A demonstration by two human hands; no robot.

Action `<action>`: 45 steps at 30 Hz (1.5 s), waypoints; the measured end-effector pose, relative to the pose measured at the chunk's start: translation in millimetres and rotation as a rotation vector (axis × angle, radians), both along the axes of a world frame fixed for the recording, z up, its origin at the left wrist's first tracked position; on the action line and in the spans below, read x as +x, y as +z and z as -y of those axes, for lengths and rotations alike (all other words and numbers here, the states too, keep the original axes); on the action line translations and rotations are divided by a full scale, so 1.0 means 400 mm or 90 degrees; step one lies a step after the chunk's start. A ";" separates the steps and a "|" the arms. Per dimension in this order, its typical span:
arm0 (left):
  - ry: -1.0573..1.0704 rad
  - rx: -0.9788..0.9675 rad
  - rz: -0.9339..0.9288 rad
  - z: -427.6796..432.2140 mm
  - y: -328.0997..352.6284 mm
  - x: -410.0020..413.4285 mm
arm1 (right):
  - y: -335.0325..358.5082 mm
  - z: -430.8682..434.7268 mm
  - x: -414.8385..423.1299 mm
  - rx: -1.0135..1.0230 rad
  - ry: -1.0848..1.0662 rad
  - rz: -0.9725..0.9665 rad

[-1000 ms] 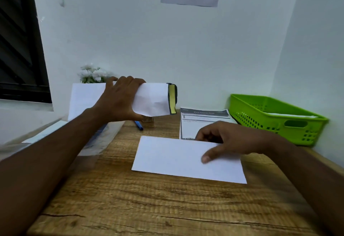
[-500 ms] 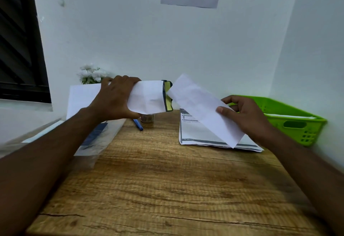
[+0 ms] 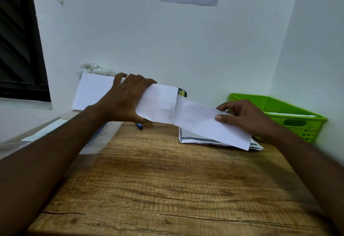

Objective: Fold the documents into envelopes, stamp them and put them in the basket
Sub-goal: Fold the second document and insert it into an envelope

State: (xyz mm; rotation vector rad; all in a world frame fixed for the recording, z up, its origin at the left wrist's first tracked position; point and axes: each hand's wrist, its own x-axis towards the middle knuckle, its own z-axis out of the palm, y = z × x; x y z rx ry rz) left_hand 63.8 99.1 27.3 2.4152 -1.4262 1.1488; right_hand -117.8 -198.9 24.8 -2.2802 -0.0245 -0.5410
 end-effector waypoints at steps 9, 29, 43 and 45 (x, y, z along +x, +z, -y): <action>-0.099 0.045 0.037 0.071 -0.010 -0.076 | -0.003 -0.017 -0.005 -0.017 -0.004 0.011; -0.007 0.011 -0.008 0.060 -0.019 -0.042 | 0.006 0.019 -0.002 0.178 -0.078 -0.199; 0.048 -0.008 -0.024 0.025 -0.008 -0.007 | -0.003 0.014 0.003 0.212 -0.062 -0.165; 0.042 -0.009 -0.024 0.029 -0.008 -0.010 | -0.004 0.010 0.004 0.224 -0.067 -0.152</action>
